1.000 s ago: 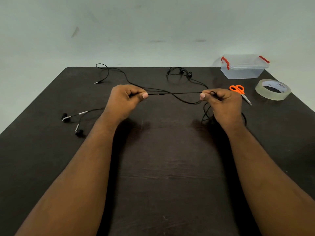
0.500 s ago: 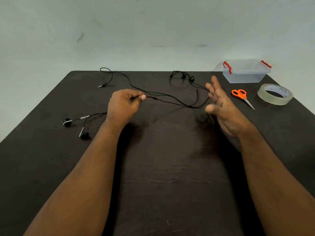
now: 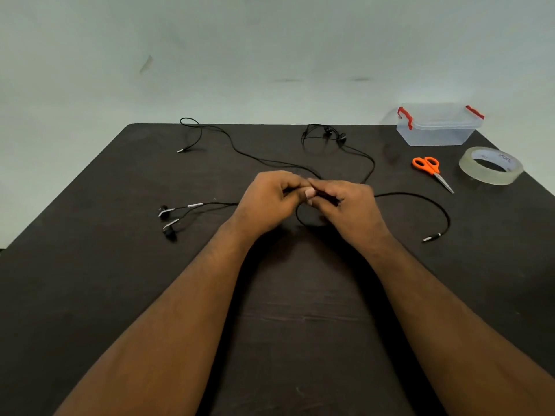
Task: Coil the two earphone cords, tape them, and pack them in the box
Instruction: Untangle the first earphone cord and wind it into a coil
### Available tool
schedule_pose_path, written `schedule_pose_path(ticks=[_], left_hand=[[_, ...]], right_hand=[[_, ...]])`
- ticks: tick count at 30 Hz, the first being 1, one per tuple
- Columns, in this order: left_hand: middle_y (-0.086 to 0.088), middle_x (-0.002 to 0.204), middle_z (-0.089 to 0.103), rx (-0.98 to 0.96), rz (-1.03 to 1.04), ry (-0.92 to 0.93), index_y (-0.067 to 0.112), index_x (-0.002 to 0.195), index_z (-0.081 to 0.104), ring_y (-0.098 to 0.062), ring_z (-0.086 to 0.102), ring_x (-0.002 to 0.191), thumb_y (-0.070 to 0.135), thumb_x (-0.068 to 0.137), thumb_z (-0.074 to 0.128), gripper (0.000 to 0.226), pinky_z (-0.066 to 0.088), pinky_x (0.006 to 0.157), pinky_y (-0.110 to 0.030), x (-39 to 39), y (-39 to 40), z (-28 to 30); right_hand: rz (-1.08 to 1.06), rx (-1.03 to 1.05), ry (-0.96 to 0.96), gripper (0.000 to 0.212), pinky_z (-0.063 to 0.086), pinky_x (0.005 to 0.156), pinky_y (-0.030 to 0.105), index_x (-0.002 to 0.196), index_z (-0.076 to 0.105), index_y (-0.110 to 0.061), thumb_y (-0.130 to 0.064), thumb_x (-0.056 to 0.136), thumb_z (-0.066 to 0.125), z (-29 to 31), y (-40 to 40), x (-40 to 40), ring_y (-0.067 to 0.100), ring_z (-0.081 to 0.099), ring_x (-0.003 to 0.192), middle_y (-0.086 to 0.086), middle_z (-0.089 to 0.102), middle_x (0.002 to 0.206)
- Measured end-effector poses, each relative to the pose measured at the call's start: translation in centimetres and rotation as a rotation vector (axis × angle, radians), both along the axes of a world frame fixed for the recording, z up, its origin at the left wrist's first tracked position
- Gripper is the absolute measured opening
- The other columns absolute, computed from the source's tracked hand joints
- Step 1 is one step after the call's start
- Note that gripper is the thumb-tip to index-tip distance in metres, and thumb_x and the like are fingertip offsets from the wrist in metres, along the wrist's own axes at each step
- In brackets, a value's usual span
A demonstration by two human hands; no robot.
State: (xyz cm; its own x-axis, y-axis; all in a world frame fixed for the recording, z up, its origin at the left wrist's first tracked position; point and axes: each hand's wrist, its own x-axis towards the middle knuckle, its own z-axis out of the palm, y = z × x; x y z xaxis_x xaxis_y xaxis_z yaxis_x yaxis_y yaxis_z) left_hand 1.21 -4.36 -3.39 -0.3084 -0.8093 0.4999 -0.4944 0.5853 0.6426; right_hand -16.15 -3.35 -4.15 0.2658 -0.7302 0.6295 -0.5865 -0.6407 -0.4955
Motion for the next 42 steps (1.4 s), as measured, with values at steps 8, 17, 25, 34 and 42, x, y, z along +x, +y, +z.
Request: schedule_pose_path(ticks=[8,17,25,34,42], left_hand=[[0.012,0.077,0.068,0.071,0.139,-0.007,0.016,0.085,0.076,-0.004,0.065,0.075,0.025,0.083,0.073,0.009,0.053,0.071,-0.027,3.5,-0.7,0.6],[-0.001,0.078,0.072,-0.032,0.185,-0.059,0.015,0.091,0.076,-0.021,0.066,0.073,0.021,0.084,0.071,0.010,0.051,0.066,-0.033,5.2,-0.8,1.0],[0.005,0.081,0.069,0.015,0.184,-0.127,0.015,0.095,0.075,-0.007,0.061,0.073,0.021,0.089,0.066,0.012,0.044,0.065,-0.020,4.6,-1.2,0.4],[0.007,0.056,0.058,0.034,-0.020,-0.068,0.025,0.068,0.063,-0.011,0.051,0.052,0.021,0.087,0.064,0.020,0.044,0.052,-0.034,-0.1,0.1,0.1],[0.013,0.074,0.069,0.043,0.033,-0.061,0.015,0.087,0.076,0.000,0.064,0.069,0.030,0.086,0.069,0.016,0.050,0.063,-0.024,1.4,-0.2,0.6]], right_hand=[[-0.111,-0.016,0.006,0.009,0.046,0.065,0.028,0.087,0.077,-0.012,-0.017,0.082,0.072,0.5,-1.0,-2.3,0.013,0.057,0.067,-0.005,0.059,0.068],[-0.179,-0.058,0.009,0.009,0.046,0.067,0.027,0.087,0.077,-0.012,-0.018,0.083,0.071,0.8,-1.7,-4.6,0.017,0.060,0.070,0.004,0.065,0.072],[-0.201,0.001,0.082,0.031,0.042,0.090,0.034,0.111,0.071,-0.023,-0.036,0.083,0.065,0.4,-1.8,-4.7,0.016,0.062,0.106,-0.003,0.071,0.105],[-0.229,-0.478,0.584,0.042,0.016,0.109,0.064,0.124,0.062,-0.014,-0.035,0.088,0.060,-0.1,-1.0,-0.3,0.021,0.045,0.133,0.001,0.061,0.130],[-0.341,-0.354,0.497,0.031,0.011,0.108,0.051,0.090,0.074,-0.025,-0.043,0.090,0.050,0.2,-1.1,-1.9,0.015,0.062,0.103,-0.012,0.073,0.088]])
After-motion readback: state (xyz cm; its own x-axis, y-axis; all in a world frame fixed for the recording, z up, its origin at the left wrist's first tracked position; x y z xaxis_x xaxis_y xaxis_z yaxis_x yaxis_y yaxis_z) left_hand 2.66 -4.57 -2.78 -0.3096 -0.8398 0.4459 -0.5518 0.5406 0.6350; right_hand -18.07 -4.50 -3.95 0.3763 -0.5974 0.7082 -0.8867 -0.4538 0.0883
